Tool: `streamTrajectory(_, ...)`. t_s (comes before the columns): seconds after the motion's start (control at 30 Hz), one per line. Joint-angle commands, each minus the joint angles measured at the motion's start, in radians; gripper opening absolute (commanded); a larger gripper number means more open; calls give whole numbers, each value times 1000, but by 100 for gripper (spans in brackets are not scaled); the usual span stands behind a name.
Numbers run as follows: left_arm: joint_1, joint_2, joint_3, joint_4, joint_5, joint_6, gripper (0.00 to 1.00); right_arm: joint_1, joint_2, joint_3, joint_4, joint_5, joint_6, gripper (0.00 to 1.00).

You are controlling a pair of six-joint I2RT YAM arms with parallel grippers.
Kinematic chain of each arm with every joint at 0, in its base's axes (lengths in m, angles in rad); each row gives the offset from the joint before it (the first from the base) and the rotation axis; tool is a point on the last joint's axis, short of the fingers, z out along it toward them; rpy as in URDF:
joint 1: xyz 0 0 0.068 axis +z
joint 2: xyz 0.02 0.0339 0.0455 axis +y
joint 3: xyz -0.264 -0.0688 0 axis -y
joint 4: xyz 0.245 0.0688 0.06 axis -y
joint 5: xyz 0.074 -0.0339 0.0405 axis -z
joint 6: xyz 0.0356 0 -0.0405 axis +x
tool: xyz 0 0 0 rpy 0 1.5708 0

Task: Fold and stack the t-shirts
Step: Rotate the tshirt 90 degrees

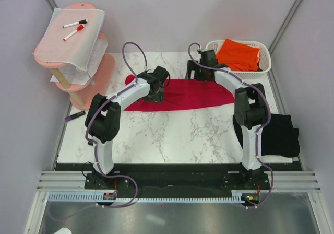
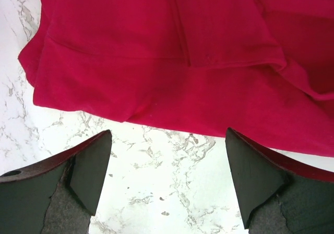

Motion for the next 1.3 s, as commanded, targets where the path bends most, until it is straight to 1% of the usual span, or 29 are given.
streamTrajectory(0.0,3,4,-8,44,26,-47,96,-3,84,76,-136,-5,-39,97)
streamTrajectory(0.33,47,70,-36,44,72,-51,96,-1,115,32,-166,105,-56,97)
streamTrajectory(0.5,93,121,-43,46,111,-49,97,8,133,13,-249,190,-63,98)
streamTrajectory(0.6,119,132,-42,44,111,-49,97,17,121,-47,-281,223,-65,98)
streamTrajectory(0.67,133,139,-34,46,100,-40,97,25,94,-114,-286,228,-60,98)
streamTrajectory(0.77,156,165,10,41,85,-14,97,45,49,-200,-295,228,-48,98)
streamTrajectory(0.87,176,205,81,26,79,8,97,71,11,-261,-314,205,-45,98)
streamTrajectory(0.97,185,265,194,-18,65,35,97,106,-23,-294,-352,184,-45,98)
streamTrajectory(1.0,187,287,263,-32,57,40,97,124,-32,-300,-360,170,-43,98)
streamTrajectory(1.07,188,348,340,-75,42,61,97,144,-63,-320,-376,122,-37,98)
streamTrajectory(1.1,193,369,427,-90,39,69,97,167,-74,-326,-379,84,-36,98)
streamTrajectory(1.17,200,420,527,-144,37,87,97,190,-90,-337,-387,20,-30,98)
streamTrajectory(1.2,210,466,626,-164,43,95,97,210,-98,-343,-386,1,-22,98)
streamTrajectory(1.27,220,512,722,-198,62,112,97,239,-103,-346,-387,-60,-11,98)
